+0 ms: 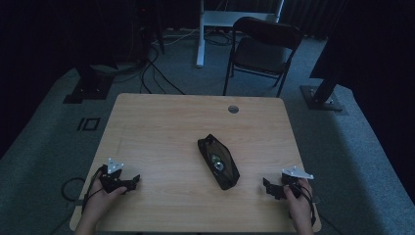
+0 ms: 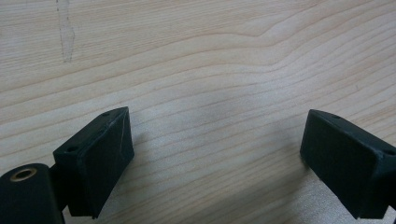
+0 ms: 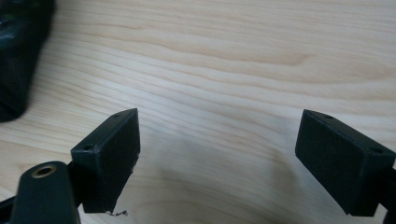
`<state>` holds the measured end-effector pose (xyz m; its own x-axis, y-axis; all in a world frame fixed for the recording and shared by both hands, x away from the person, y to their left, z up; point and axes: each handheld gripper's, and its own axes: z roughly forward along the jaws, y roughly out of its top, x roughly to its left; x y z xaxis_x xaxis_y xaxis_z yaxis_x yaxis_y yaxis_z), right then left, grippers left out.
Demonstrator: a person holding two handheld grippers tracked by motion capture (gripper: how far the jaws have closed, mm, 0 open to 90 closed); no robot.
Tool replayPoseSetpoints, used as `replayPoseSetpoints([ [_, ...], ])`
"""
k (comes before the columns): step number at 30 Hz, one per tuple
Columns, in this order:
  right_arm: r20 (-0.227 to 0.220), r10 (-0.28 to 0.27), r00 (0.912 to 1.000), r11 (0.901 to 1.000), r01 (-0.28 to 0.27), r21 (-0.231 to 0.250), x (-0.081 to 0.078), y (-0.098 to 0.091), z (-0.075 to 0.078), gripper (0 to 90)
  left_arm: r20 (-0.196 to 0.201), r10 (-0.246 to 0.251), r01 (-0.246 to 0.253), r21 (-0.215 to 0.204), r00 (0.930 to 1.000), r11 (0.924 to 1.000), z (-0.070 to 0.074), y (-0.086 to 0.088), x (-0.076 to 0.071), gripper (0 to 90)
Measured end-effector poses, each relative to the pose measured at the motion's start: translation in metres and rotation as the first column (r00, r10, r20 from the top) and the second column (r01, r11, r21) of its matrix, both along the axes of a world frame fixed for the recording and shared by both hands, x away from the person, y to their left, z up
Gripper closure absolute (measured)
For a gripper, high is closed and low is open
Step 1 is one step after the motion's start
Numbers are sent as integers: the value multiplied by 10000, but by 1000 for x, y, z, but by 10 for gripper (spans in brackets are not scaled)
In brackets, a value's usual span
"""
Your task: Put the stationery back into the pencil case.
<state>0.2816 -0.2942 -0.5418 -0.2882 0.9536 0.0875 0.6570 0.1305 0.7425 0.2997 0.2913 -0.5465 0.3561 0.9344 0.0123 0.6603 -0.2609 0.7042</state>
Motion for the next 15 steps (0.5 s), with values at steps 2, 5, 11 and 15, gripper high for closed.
replayPoseSetpoints([
  [2, -81, -153, 9998, 9998, 153, -89, -1, -5, 0, 138, 3, 2, -2, -2, 10000, 10000, 0, 0, 0, 97],
  [5, -212, -281, 9994, 9995, 278, -133, -3, -11, -2, 138, -1, 3, -3, 0, 10000, 10000, 0, 0, 0, 97],
  [11, -380, -536, 9978, 9965, 510, -669, -4, -20, -5, 138, 1, 0, 0, 0, 10000, 10000, 0, 0, 0, 97],
  [15, -401, -691, 9968, 9955, 663, -672, -4, -24, -6, 138, 4, 2, -2, -4, 10000, 10000, 0, 0, 0, 97],
])
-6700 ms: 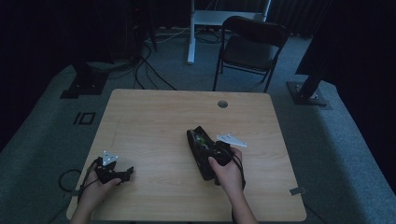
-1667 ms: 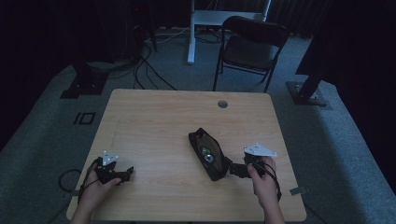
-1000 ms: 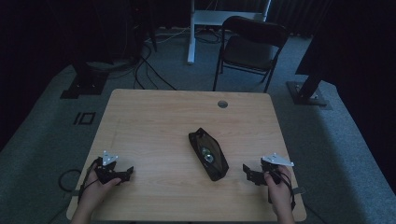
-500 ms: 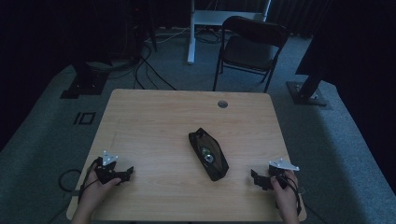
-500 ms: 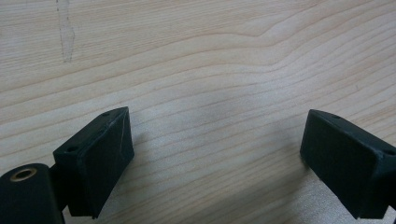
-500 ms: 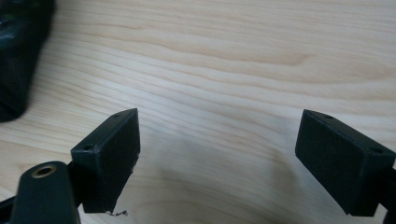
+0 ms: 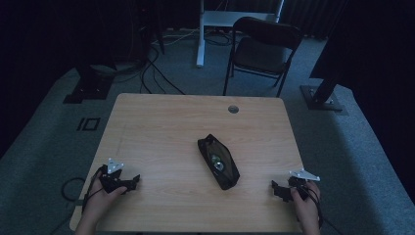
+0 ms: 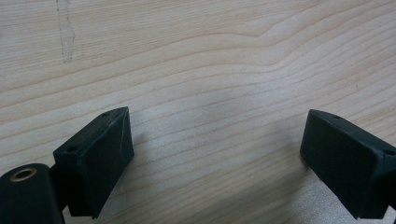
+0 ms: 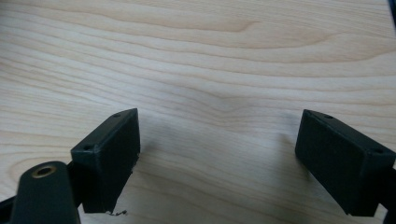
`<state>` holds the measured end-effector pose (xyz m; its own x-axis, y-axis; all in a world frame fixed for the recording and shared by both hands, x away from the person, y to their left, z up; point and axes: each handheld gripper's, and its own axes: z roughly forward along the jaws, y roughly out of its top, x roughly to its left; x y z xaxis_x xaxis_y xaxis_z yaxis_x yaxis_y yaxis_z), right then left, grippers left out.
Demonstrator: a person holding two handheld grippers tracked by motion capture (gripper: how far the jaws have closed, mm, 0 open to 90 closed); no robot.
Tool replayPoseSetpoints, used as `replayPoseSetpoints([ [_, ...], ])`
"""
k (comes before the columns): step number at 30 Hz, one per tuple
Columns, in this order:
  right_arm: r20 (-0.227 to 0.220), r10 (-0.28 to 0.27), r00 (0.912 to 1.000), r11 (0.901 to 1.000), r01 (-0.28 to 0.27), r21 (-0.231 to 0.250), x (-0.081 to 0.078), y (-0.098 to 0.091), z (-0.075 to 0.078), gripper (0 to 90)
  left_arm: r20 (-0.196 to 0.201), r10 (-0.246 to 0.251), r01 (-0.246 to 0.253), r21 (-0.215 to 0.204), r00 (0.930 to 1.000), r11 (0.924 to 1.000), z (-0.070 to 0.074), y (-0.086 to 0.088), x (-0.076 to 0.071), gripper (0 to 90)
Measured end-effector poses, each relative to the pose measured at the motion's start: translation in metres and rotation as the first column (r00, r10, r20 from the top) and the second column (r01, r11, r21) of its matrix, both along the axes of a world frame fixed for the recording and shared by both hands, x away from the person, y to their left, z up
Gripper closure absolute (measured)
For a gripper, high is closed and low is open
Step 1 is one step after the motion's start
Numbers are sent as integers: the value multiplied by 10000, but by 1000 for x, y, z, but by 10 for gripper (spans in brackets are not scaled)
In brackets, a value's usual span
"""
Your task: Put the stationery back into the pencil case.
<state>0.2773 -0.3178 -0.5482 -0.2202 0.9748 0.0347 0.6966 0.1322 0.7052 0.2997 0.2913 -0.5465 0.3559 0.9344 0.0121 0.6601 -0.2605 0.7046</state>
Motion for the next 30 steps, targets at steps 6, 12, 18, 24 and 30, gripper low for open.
replayPoseSetpoints([
  [6, 107, -272, 9996, 9996, 272, -22, 0, -2, -1, 136, -1, 1, -1, 2, 10000, 10000, 0, 0, 0, 97],
  [12, 265, -56, 9996, 9999, 60, -157, 1, 1, -3, 124, 2, 4, -4, -2, 10000, 10000, 0, 0, 0, 97],
  [18, 304, 372, 9988, 9992, -368, -137, 1, 4, -4, 124, 1, 3, -3, 1, 10000, 10000, 0, 0, 0, 97],
  [24, 315, 766, 9966, 9970, -762, -138, 3, 7, -4, 124, 2, 2, -2, 3, 10000, 10000, 0, 0, 0, 97],
  [30, 318, 947, 9950, 9954, -943, -144, 3, 7, -4, 122, 2, 2, -2, 2, 10000, 10000, 0, 0, 0, 97],
])
